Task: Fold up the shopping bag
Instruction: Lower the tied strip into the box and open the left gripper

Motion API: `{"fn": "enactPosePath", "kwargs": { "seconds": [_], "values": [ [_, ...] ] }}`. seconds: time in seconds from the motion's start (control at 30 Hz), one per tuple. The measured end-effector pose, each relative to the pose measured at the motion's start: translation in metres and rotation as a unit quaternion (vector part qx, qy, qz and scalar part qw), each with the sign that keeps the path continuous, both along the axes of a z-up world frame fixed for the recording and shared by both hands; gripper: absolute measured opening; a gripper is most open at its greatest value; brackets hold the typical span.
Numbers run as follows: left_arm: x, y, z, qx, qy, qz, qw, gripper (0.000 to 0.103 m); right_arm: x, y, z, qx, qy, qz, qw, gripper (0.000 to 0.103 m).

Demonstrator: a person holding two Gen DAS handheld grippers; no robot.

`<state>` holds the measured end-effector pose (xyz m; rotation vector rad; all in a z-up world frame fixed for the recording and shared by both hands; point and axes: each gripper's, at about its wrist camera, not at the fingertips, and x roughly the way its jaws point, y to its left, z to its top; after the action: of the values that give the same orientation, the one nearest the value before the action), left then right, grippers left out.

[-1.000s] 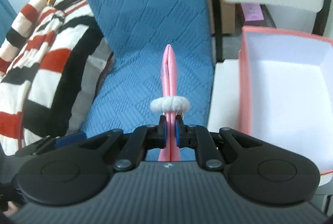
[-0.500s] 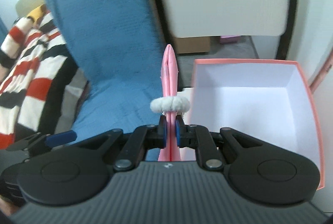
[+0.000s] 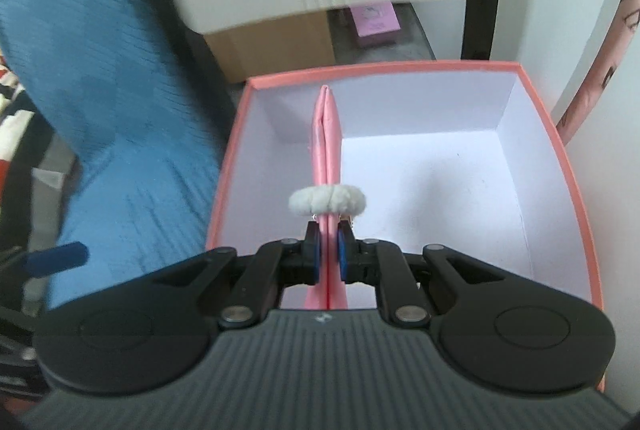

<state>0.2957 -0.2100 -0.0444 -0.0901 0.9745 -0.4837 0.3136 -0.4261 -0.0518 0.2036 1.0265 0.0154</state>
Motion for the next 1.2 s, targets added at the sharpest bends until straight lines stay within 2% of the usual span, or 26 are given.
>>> {"fn": "enactPosePath", "kwargs": {
  "seconds": [0.33, 0.73, 0.83, 0.87, 0.93, 1.0, 1.1, 1.2],
  "values": [
    [0.021, -0.003, -0.024, 0.013, 0.018, 0.008, 0.9997, 0.103, 0.020, 0.002, -0.048, -0.013, 0.027, 0.003, 1.000, 0.013],
    [0.027, -0.006, -0.036, 0.022, 0.028, 0.004, 0.9994, 0.103, 0.024, -0.003, -0.076, -0.018, 0.045, -0.007, 0.999, 0.013],
    [0.028, -0.007, -0.035, 0.024, 0.029, 0.004, 0.9993, 0.103, 0.024, -0.005, -0.082, -0.016, 0.054, -0.010, 0.998, 0.018],
    [0.028, -0.007, -0.033, 0.024, 0.028, 0.004, 0.9993, 0.103, 0.025, -0.005, -0.082, -0.018, 0.056, -0.011, 0.998, 0.023],
    [0.027, -0.006, -0.030, 0.024, 0.026, 0.003, 0.9994, 0.103, 0.025, -0.007, -0.081, -0.012, 0.055, -0.013, 0.998, 0.043],
    [0.026, -0.007, -0.025, 0.024, 0.022, 0.003, 0.9995, 0.103, 0.022, -0.011, -0.076, 0.001, 0.047, -0.017, 0.999, 0.080],
    [0.021, -0.007, -0.016, 0.022, 0.015, 0.000, 0.9996, 0.103, 0.013, -0.013, -0.063, 0.009, 0.032, -0.021, 0.999, 0.093],
    [0.014, -0.007, -0.004, 0.019, 0.005, -0.003, 0.9998, 0.103, 0.004, -0.015, -0.047, 0.002, 0.015, -0.025, 1.000, 0.094]
  ]
}}
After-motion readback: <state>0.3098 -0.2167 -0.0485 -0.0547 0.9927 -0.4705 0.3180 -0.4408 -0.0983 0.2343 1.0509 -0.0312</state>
